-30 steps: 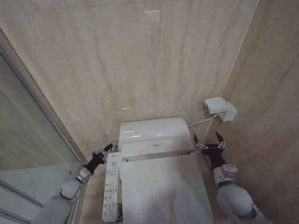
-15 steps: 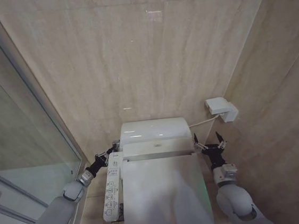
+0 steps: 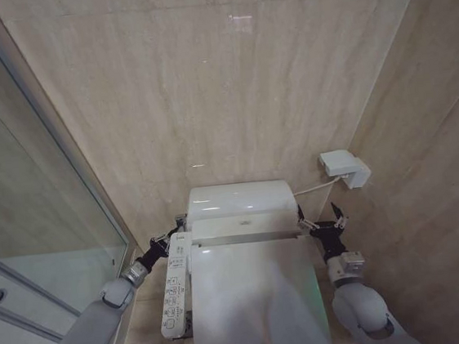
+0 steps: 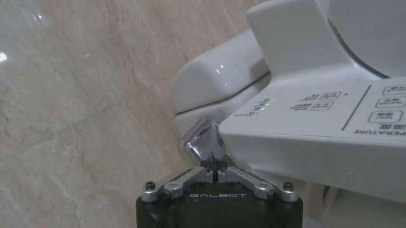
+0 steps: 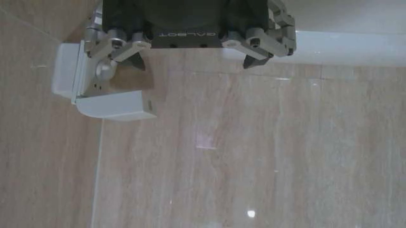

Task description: Open the toilet lid, clean the toilet bowl with a toilet brush, close the toilet lid, and flush.

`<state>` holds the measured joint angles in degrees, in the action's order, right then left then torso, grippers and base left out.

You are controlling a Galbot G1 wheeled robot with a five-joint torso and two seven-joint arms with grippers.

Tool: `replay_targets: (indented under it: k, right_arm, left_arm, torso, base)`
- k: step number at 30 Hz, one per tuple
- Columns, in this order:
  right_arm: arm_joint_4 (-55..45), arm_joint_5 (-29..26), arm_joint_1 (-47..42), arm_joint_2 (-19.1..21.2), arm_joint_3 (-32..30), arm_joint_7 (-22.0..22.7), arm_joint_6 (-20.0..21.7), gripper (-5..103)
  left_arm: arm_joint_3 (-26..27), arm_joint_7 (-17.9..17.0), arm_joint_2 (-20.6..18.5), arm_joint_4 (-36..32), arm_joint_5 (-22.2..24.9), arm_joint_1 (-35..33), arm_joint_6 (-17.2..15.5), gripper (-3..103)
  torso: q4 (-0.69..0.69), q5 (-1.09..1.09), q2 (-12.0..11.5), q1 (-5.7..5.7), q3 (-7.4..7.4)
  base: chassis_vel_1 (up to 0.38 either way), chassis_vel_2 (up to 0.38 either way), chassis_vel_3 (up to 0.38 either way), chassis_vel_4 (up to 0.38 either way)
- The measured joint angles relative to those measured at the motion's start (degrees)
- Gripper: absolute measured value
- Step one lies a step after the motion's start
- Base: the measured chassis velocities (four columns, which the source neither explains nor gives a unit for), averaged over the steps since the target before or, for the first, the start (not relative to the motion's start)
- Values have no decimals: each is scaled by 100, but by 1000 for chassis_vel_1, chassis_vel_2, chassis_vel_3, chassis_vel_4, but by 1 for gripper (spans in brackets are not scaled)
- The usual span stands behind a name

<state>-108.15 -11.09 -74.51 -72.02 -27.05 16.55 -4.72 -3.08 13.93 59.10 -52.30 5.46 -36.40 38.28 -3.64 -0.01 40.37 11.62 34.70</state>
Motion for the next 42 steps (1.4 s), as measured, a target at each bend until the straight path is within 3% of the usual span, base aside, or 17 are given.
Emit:
replay_targets:
  k: [13,20,27,31,35,37,38,41,42]
  right_arm:
    - [0,0,0,0,0,0,0,100]
    - [0,0,0,0,0,0,0,100]
    - [0,0,0,0,0,0,0,100]
    - [0,0,0,0,0,0,0,100]
    - [0,0,0,0,0,0,0,100]
    - [0,0,0,0,0,0,0,100]
    - [0,0,0,0,0,0,0,100]
    - [0,0,1,0,0,0,0,100]
    - [0,0,0,0,0,0,0,100]
  left_arm:
    - [162,-31,147,7,-9,-75,-19,0]
    - [730,-450,396,-204,-20,-707,-228,0]
    - [1361,-907,439,-664,161,-1246,-557,0]
    - [1945,-1536,541,-1458,492,-1601,-1116,0]
    - [2296,-1864,653,-2117,652,-1865,-1336,0]
    - [2418,-1915,683,-2376,694,-1988,-1433,0]
    - [2523,-1927,690,-2655,786,-2137,-1534,7]
    - [2658,-1929,685,-3278,937,-2424,-1808,7]
    - [2729,-1932,698,-3554,1005,-2545,-1918,7]
  torso:
    - [-6,1,0,1,-1]
    - [-15,-4,0,2,-1]
    - [-7,0,-2,4,-1]
    - [-5,0,-2,3,-1]
    - [-5,1,-1,1,-1]
    - [-5,0,-1,2,-1]
    - [-5,1,-1,2,-1]
    - [3,1,0,1,-1]
    - [-5,1,0,1,-2]
  base:
    - [0,0,0,0]
    - [0,0,0,0]
    - [0,0,0,0]
    - [0,0,0,0]
    - [0,0,0,0]
    - [0,0,0,0]
    - [0,0,0,0]
    - [0,0,0,0]
    - [0,0,0,0]
